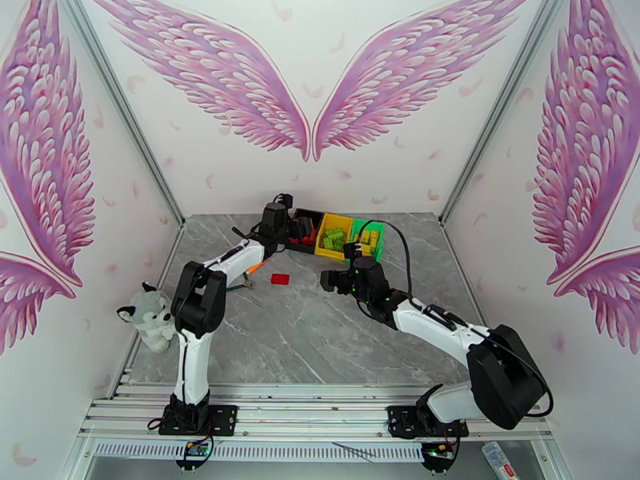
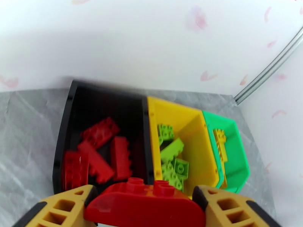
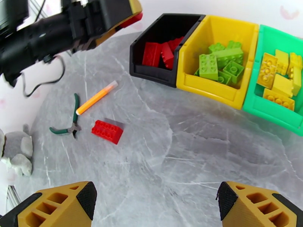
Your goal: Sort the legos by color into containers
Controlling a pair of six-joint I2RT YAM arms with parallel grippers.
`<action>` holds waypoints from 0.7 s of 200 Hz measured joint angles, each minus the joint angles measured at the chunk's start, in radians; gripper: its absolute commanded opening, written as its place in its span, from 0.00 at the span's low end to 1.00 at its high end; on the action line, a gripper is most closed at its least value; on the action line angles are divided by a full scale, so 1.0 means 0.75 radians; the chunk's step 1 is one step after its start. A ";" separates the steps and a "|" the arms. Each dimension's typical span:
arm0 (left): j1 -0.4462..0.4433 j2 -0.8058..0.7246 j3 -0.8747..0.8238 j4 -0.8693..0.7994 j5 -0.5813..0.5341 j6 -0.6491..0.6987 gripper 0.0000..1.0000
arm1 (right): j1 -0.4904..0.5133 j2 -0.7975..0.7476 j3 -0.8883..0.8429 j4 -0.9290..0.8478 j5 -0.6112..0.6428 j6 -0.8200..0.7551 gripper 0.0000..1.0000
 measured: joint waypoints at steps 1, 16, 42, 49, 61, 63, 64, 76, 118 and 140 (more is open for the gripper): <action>0.001 0.005 0.006 -0.002 0.002 0.002 0.85 | 0.000 -0.002 -0.001 -0.001 0.002 0.001 0.91; 0.015 0.064 0.081 -0.026 0.033 -0.009 0.87 | 0.000 -0.013 -0.003 -0.014 0.012 0.000 0.91; 0.030 0.078 0.090 -0.044 0.070 -0.016 0.89 | 0.000 -0.012 -0.008 -0.024 0.016 0.000 0.91; 0.030 0.073 0.085 -0.040 0.074 -0.016 0.89 | 0.000 -0.009 -0.008 -0.024 0.016 0.000 0.91; 0.027 0.045 0.035 -0.017 0.078 -0.016 0.89 | 0.000 0.004 -0.008 -0.023 0.013 0.000 0.91; 0.026 0.040 0.024 -0.013 0.078 -0.016 0.89 | 0.000 0.006 -0.008 -0.022 0.011 0.000 0.91; 0.026 0.035 0.013 -0.009 0.078 -0.017 0.89 | 0.000 0.008 -0.008 -0.022 0.011 0.000 0.91; 0.024 -0.025 -0.083 0.015 0.075 -0.016 0.90 | 0.001 0.035 -0.007 -0.020 0.003 -0.001 0.91; 0.020 -0.345 -0.528 0.146 -0.015 -0.016 0.95 | 0.044 0.195 0.072 -0.030 -0.019 -0.008 0.90; 0.021 -0.546 -0.781 0.217 -0.122 -0.017 0.99 | 0.093 0.306 0.181 -0.039 -0.034 -0.011 0.90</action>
